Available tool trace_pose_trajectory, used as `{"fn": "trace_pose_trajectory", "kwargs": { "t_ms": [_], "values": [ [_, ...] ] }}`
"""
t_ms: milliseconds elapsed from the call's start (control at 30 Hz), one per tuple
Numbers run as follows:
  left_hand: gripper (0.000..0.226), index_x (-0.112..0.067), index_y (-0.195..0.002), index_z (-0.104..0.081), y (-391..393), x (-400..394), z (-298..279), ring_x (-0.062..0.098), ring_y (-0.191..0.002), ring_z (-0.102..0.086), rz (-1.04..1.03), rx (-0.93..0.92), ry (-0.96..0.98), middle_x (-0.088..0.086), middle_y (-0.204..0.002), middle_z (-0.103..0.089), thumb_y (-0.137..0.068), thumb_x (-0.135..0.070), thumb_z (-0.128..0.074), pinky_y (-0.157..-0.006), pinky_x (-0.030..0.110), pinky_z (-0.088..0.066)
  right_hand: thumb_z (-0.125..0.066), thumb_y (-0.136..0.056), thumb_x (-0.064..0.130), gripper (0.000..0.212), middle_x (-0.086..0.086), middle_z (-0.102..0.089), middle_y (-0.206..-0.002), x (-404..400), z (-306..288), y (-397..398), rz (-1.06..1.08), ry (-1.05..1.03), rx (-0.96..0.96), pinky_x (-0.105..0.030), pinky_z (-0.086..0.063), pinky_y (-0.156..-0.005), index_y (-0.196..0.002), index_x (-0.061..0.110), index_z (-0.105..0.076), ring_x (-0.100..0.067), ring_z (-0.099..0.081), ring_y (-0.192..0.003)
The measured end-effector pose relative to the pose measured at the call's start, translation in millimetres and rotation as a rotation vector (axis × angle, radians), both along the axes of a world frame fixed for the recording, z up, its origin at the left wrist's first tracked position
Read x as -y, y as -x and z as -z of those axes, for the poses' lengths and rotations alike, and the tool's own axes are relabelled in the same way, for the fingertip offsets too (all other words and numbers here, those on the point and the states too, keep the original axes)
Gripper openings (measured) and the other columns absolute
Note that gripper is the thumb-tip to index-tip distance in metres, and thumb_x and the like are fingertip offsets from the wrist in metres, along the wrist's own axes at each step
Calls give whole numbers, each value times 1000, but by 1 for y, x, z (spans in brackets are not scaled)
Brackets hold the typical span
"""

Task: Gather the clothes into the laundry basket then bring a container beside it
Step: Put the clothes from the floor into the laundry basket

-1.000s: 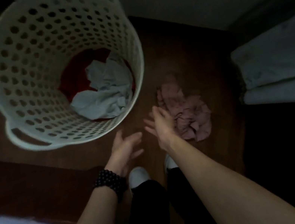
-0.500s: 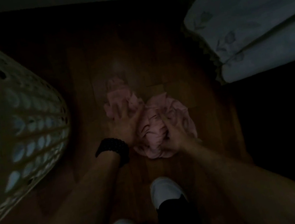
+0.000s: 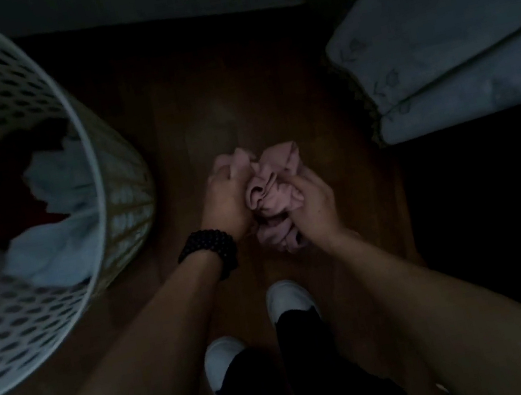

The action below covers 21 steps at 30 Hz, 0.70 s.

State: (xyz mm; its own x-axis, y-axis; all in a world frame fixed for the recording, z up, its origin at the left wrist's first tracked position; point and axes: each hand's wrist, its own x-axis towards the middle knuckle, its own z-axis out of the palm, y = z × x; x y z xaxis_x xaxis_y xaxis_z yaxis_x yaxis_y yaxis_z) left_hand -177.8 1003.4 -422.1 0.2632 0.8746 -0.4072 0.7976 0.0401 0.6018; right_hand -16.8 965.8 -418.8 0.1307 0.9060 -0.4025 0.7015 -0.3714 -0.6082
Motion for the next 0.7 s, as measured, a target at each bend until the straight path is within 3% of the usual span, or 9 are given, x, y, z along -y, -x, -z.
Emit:
{"fn": "trace_pose_trajectory", "kwargs": {
  "t_ms": [67,167,267,400,567,700],
  "values": [
    [41,-15,-129,-60,11,-13,-70,39,-109,-58,-64,3,-85,21,-126,-53,-89,-24,-63,-88,44,-52,-57,-77,-10,56,-17,-60,-129,-16,-67,11,-14,-35,-27,-14,-39,-103,-128,8,-69,-28,-58,-120],
    [41,-17,-126,-63,32,-31,-180,39,-107,-60,-170,5,-101,20,-126,-55,-85,-23,-66,-86,39,-52,-56,-73,-6,57,-10,-61,-124,-45,-171,32,8,-61,-77,-21,-43,-104,-126,12,-69,-25,-58,-117],
    [41,-17,-122,-65,61,-36,-266,34,-110,-59,-294,40,-154,18,-124,-56,-82,-25,-69,-89,28,-46,-56,-72,2,57,-5,-61,-117,-71,-251,61,-23,-60,-101,-36,-49,-100,-126,13,-69,-26,-59,-111],
    [35,-13,-116,-68,130,-29,-370,33,-103,-62,-510,-31,-272,19,-117,-62,-81,-13,-67,-80,14,-32,-56,-65,7,56,-3,-62,-111,-103,-344,128,-196,-138,-207,-38,-52,-93,-119,13,-72,-27,-60,-107],
    [23,-11,-107,-68,220,-10,-446,31,-106,-62,-689,-138,-403,16,-113,-66,-84,-14,-67,-87,18,-37,-57,-63,7,56,-6,-64,-115,-118,-404,220,-408,-194,-306,-36,-51,-96,-117,12,-73,-26,-62,-109],
    [41,-19,-122,-63,268,14,-448,30,-128,-52,-782,-126,-263,12,-134,-53,-82,-16,-69,-106,34,-44,-59,-69,11,64,-5,-57,-134,-112,-408,275,-595,-86,-260,-30,-41,-110,-133,17,-62,-24,-52,-129]
  ]
}}
